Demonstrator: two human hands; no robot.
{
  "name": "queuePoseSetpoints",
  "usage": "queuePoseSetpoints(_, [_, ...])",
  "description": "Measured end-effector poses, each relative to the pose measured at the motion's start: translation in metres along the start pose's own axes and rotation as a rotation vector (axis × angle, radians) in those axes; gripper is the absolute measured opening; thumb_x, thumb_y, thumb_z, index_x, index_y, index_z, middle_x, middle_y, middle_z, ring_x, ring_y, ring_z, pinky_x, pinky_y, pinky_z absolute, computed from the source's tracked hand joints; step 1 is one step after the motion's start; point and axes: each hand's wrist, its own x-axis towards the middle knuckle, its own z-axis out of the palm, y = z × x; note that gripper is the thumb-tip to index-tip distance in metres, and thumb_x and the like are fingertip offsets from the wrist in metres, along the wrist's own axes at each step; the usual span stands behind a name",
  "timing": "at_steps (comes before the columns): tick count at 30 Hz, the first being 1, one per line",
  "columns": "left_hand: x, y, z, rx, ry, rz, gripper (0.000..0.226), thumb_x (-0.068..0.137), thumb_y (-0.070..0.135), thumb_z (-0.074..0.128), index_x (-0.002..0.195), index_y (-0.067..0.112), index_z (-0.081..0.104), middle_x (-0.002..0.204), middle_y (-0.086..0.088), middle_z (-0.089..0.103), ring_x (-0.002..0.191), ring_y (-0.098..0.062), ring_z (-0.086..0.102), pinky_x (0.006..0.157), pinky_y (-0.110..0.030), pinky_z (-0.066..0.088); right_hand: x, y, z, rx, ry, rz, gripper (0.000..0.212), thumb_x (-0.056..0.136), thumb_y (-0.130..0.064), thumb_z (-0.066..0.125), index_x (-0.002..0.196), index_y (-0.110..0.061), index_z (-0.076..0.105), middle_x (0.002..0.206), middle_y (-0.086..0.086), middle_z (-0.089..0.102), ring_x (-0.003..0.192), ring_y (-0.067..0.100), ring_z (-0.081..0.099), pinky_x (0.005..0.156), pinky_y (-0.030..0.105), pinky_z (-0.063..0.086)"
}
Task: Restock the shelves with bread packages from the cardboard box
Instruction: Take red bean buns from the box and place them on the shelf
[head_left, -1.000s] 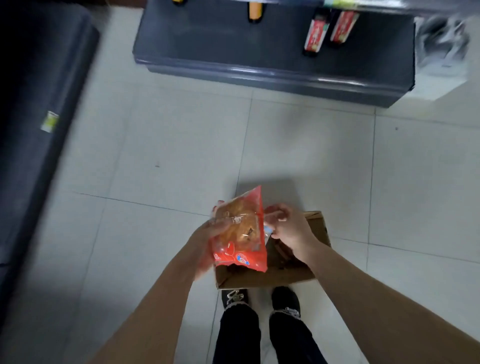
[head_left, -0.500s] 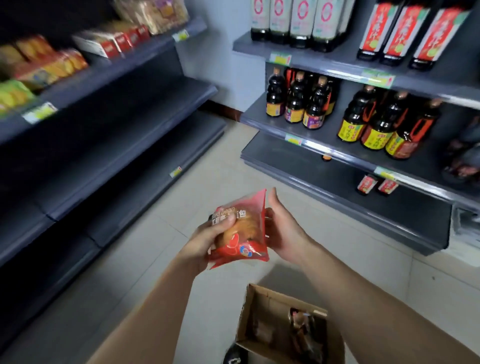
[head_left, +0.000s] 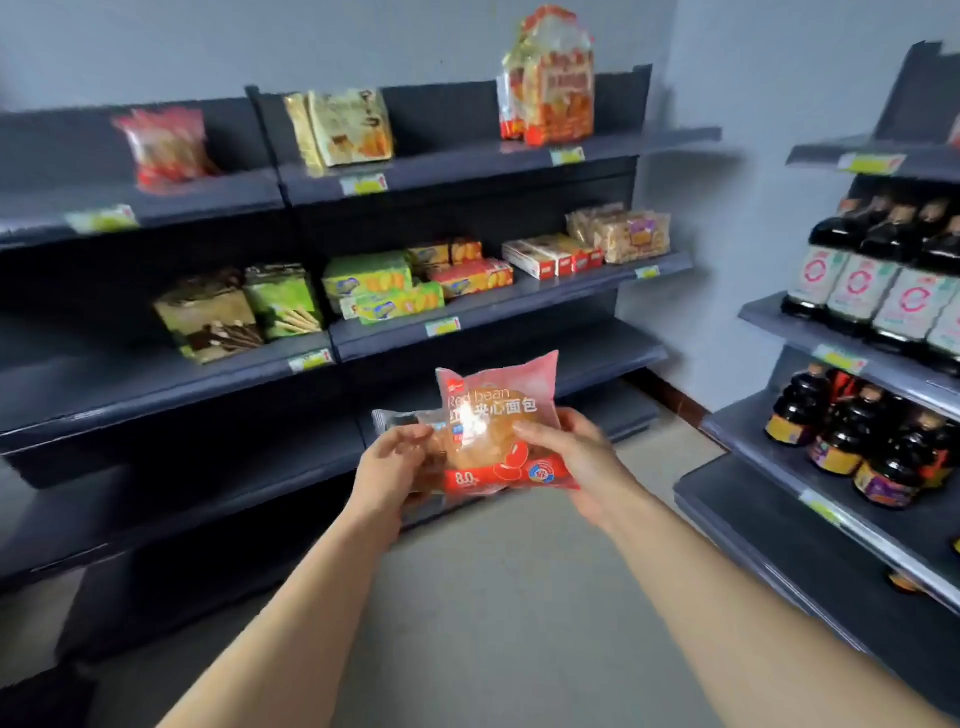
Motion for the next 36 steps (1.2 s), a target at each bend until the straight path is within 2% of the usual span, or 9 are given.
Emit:
queuePoseSetpoints(3, [0.014,0.032,-0.064,0.03,0.159,0.167,0.028,0.098,0.005,0.044,0.092,0.026,0.061,0.091,-0.001,0.064,0.07,-0.014,0.06,0.06,-0.027,0.049,0.02,-0.016,0.066,0.009,-0.05,-0.052,0.043,0.074,-0.011,0.078,0.113,-0.008,0.06,0.102,0.015,0.073,0.085,0.028,0.071,0.069,0.037,0.057])
queuePoseSetpoints(5, [0.025,0.051,-0.107,0.026,0.217,0.239,0.031,0.098,0.005,0.047,0.111,0.032,0.058,0.105,-0.002,0.063,0.08,-0.017,0.064,0.053,-0.025,0.052,0.034,-0.024,0.11,0.005,-0.087,-0.073,0.039,0.075,-0.014,0.079,0.11,-0.009,0.062,0.101,0.013,0.074,0.088,0.028,0.072,0.073,0.039,0.057])
queuePoseSetpoints(8, [0.04,0.08,-0.171,-0.013,0.249,0.294,0.06,0.097,0.008,0.052,0.142,0.041,0.03,0.12,-0.001,0.061,0.098,-0.024,0.065,0.057,-0.028,0.054,0.056,-0.032,0.175,-0.049,-0.119,-0.113,0.036,0.075,-0.022,0.08,0.108,-0.014,0.067,0.096,0.006,0.076,0.09,0.024,0.072,0.083,0.039,0.057])
queuePoseSetpoints(14, [0.068,0.128,-0.273,-0.126,0.404,0.303,0.038,0.09,0.014,0.065,0.121,0.019,0.044,0.111,-0.002,0.065,0.094,-0.021,0.067,0.078,-0.039,0.057,0.097,-0.044,0.29,-0.125,-0.179,-0.19,0.03,0.079,-0.03,0.077,0.106,-0.022,0.068,0.096,-0.003,0.076,0.094,0.018,0.071,0.09,0.036,0.053])
queuePoseSetpoints(22, [0.119,0.184,-0.358,-0.183,0.541,0.43,0.033,0.089,0.007,0.065,0.116,0.017,0.049,0.105,-0.006,0.065,0.09,-0.026,0.068,0.062,-0.035,0.055,0.164,-0.075,0.396,-0.102,-0.181,-0.305,0.039,0.083,-0.027,0.074,0.119,-0.019,0.061,0.106,-0.002,0.071,0.096,0.016,0.068,0.074,0.029,0.053])
queuePoseSetpoints(25, [0.144,0.209,-0.374,-0.196,0.552,0.461,0.034,0.089,0.007,0.065,0.117,0.018,0.049,0.099,-0.003,0.064,0.085,-0.022,0.068,0.071,-0.041,0.057,0.199,-0.091,0.425,-0.093,-0.142,-0.348,0.047,0.083,-0.024,0.075,0.125,-0.015,0.056,0.112,0.0,0.068,0.1,0.019,0.066,0.082,0.034,0.054])
queuePoseSetpoints(27, [0.166,0.227,-0.383,-0.191,0.557,0.478,0.034,0.089,0.01,0.065,0.119,0.019,0.05,0.103,-0.003,0.064,0.091,-0.023,0.067,0.082,-0.047,0.055,0.226,-0.103,0.443,-0.086,-0.121,-0.381,0.045,0.083,-0.024,0.074,0.123,-0.014,0.056,0.111,-0.001,0.068,0.098,0.017,0.066,0.076,0.03,0.053])
queuePoseSetpoints(29, [0.19,0.247,-0.392,-0.179,0.568,0.502,0.037,0.09,0.014,0.065,0.124,0.018,0.049,0.109,-0.004,0.065,0.094,-0.021,0.066,0.082,-0.043,0.05,0.254,-0.116,0.46,-0.085,-0.115,-0.41,0.042,0.083,-0.024,0.074,0.12,-0.015,0.057,0.109,-0.002,0.068,0.095,0.015,0.065,0.069,0.025,0.049])
queuePoseSetpoints(36, [0.273,0.301,-0.414,-0.167,0.625,0.566,0.042,0.087,0.015,0.068,0.126,0.01,0.054,0.111,-0.01,0.067,0.085,-0.016,0.066,0.065,-0.022,0.047,0.355,-0.163,0.513,-0.136,-0.144,-0.452,0.035,0.085,-0.029,0.072,0.114,-0.015,0.057,0.108,-0.001,0.067,0.096,0.016,0.063,0.079,0.03,0.049])
